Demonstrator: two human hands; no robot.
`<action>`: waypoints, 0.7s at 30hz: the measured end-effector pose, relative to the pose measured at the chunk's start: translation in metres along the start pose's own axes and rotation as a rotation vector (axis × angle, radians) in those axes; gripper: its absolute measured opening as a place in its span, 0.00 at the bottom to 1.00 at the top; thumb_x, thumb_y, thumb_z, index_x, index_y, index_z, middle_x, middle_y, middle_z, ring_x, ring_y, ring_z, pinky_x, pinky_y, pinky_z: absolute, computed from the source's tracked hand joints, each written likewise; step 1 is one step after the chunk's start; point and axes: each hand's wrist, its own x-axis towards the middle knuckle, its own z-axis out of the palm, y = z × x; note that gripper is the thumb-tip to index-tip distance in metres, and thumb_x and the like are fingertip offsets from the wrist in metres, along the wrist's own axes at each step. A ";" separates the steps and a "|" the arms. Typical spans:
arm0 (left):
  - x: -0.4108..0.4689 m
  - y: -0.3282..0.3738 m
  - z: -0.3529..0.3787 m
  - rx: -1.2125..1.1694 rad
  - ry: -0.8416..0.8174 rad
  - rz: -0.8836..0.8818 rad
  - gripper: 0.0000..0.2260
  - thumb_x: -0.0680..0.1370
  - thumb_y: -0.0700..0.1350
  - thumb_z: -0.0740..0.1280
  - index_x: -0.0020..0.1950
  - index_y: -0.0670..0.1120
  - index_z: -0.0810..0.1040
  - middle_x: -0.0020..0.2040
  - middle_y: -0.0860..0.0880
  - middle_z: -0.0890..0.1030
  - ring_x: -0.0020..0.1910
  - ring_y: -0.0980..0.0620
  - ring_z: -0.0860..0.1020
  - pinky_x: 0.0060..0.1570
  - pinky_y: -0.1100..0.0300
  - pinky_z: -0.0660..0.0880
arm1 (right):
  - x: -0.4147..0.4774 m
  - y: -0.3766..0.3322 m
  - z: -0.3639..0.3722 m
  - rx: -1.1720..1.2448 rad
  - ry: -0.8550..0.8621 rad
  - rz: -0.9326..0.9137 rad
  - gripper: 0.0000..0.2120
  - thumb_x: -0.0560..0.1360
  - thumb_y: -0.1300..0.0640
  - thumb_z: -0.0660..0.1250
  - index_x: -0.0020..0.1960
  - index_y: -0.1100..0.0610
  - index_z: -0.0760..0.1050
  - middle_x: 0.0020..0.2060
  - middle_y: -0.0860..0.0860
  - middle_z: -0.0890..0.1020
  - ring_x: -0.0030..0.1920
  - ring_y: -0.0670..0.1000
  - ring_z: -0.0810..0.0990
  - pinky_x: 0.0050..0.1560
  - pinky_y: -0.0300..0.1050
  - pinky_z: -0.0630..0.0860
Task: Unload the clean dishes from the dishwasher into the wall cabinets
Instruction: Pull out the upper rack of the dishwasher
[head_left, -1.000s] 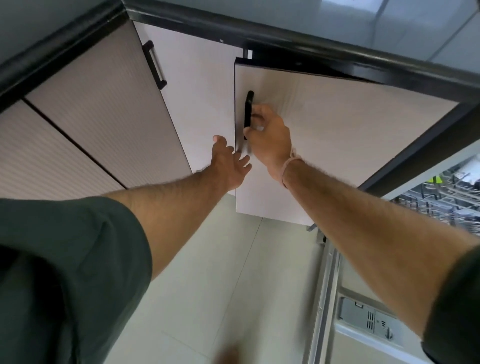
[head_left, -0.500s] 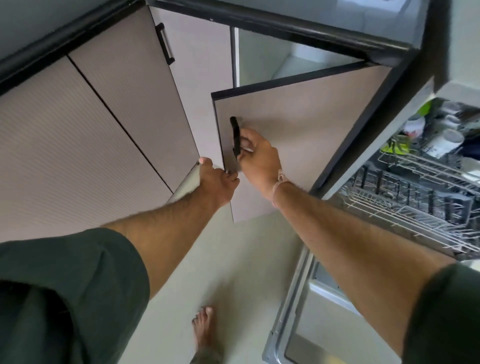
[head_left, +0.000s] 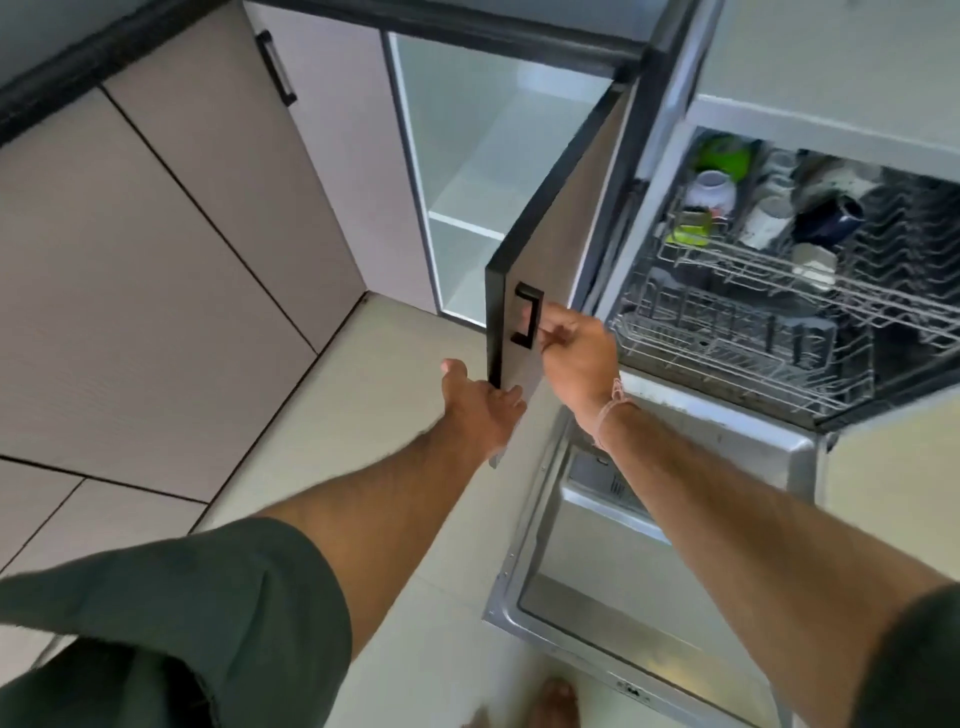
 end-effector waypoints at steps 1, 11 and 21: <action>0.001 -0.010 0.003 0.011 -0.003 -0.015 0.42 0.78 0.68 0.47 0.79 0.37 0.54 0.76 0.39 0.66 0.76 0.42 0.64 0.75 0.48 0.59 | -0.004 0.005 -0.010 0.002 0.032 0.018 0.25 0.69 0.73 0.56 0.50 0.51 0.83 0.38 0.46 0.84 0.40 0.42 0.80 0.41 0.35 0.75; 0.012 -0.088 0.025 0.202 -0.073 0.037 0.35 0.80 0.67 0.44 0.75 0.46 0.68 0.73 0.44 0.72 0.71 0.41 0.70 0.74 0.43 0.61 | -0.011 0.031 -0.051 0.058 0.036 0.059 0.25 0.69 0.68 0.59 0.58 0.47 0.82 0.45 0.41 0.86 0.51 0.43 0.83 0.57 0.42 0.79; 0.032 -0.162 0.100 0.739 -0.166 0.098 0.20 0.84 0.57 0.51 0.47 0.48 0.78 0.37 0.51 0.81 0.38 0.54 0.77 0.40 0.60 0.71 | 0.001 0.073 -0.119 0.279 0.030 0.240 0.24 0.75 0.67 0.61 0.67 0.51 0.76 0.62 0.49 0.80 0.61 0.47 0.79 0.65 0.52 0.75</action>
